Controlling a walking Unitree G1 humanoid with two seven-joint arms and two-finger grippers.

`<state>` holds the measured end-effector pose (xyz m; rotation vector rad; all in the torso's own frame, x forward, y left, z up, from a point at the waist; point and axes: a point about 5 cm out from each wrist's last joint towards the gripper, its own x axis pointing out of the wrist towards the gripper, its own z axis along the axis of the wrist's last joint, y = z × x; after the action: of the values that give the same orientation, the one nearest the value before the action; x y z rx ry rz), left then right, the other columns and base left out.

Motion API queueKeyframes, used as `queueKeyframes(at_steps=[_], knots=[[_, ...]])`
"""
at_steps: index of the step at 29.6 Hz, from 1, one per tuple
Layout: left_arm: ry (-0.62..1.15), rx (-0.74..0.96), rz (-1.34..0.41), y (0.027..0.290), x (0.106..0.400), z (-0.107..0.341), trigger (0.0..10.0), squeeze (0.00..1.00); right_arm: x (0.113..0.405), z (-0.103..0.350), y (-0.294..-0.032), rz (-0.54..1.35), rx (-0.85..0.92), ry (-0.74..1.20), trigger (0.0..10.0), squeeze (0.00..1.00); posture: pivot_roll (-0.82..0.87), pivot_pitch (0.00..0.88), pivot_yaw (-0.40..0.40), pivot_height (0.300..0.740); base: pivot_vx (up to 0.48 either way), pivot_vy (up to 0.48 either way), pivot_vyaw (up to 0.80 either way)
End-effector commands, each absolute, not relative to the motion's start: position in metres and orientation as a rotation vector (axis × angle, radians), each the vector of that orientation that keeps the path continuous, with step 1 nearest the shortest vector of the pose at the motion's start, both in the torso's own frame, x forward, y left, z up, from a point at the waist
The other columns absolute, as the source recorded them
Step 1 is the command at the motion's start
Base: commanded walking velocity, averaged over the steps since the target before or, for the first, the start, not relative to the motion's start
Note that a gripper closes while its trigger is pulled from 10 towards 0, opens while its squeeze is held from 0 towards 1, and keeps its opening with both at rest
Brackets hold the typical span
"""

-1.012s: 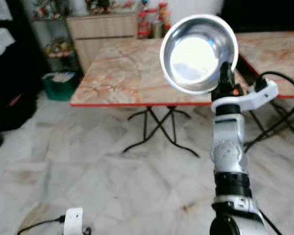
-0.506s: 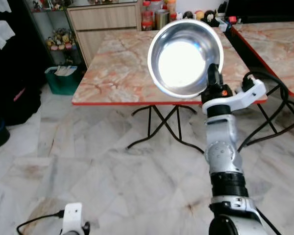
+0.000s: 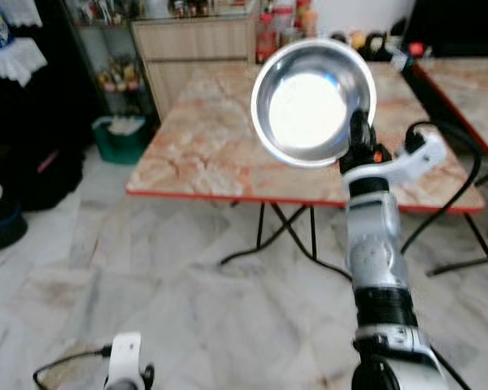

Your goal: Setting the table

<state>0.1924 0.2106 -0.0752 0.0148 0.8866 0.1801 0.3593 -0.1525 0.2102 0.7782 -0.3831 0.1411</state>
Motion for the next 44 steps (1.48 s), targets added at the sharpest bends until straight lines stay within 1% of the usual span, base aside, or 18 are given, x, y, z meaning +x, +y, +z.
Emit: queueKeyframes(at_steps=[1,11,12,17,18,20,24,27,31,36,38,41,44], knots=[[0.892,0.015,0.18,0.21,0.192,-0.076,10.0,0.0,0.361,0.213,-0.153,0.139,0.775,-0.385,10.0,0.0,0.01,0.0,0.049,0.74,0.379,0.0,0.0],[0.892,0.013,0.177,0.21,0.192,-0.076,10.0,0.0,0.361,0.205,-0.158,0.123,0.734,-0.339,10.0,0.0,0.0,0.0,0.044,0.74,0.382,0.0,0.0],[0.893,0.012,0.174,0.209,0.192,-0.076,10.0,0.0,0.362,0.197,-0.163,0.098,0.71,-0.297,10.0,0.0,0.0,0.0,0.045,0.74,0.382,0.0,0.0],[0.895,0.01,0.172,0.208,0.191,-0.076,10.0,0.0,0.363,0.185,-0.167,0.063,0.663,-0.243,10.0,0.0,0.0,0.0,0.045,0.74,0.379,0.0,0.0],[0.896,0.009,0.17,0.208,0.191,-0.076,10.0,0.0,0.362,0.174,-0.174,-0.003,0.639,-0.202,10.0,0.0,0.0,0.0,0.045,0.74,0.382,0.0,0.0],[0.896,0.007,0.17,0.208,0.191,-0.076,10.0,0.0,0.361,0.161,-0.181,-0.071,0.61,-0.13,10.0,0.0,0.0,0.0,0.042,0.74,0.382,0.0,0.0],[0.898,0.008,0.17,0.208,0.191,-0.077,10.0,0.0,0.36,0.155,-0.184,-0.092,0.577,-0.104,10.0,0.0,0.0,0.0,0.042,0.74,0.382,0.0,0.0],[0.903,0.01,0.167,0.208,0.19,-0.077,10.0,0.0,0.359,0.141,-0.183,-0.117,0.553,0.014,10.0,0.0,0.0,0.0,0.045,0.74,0.379,0.0,0.0],[0.908,0.01,0.164,0.208,0.189,-0.078,10.0,0.0,0.359,0.133,-0.186,-0.171,0.591,0.048,10.0,0.0,0.0,0.0,0.044,0.74,0.377,0.0,0.0],[0.92,0.008,0.168,0.21,0.185,-0.079,10.0,0.0,0.357,0.129,-0.188,-0.215,0.588,0.082,10.0,0.0,0.0,0.0,0.043,0.74,0.337,0.0,0.0],[0.924,0.007,0.169,0.21,0.185,-0.08,10.0,0.0,0.356,0.127,-0.188,-0.22,0.579,0.108,10.0,0.0,0.0,0.0,0.044,0.74,0.0,0.0,0.0],[0.923,0.004,0.169,0.21,0.184,-0.08,10.0,0.0,0.356,0.124,-0.186,-0.221,0.623,0.12,10.0,0.0,0.0,0.0,0.044,0.74,0.0,0.0,0.0],[0.928,0.004,0.17,0.21,0.183,-0.08,10.0,0.0,0.354,0.118,-0.185,-0.217,0.61,0.17,10.0,0.0,0.0,0.0,0.043,0.74,0.0,0.0,0.0]])
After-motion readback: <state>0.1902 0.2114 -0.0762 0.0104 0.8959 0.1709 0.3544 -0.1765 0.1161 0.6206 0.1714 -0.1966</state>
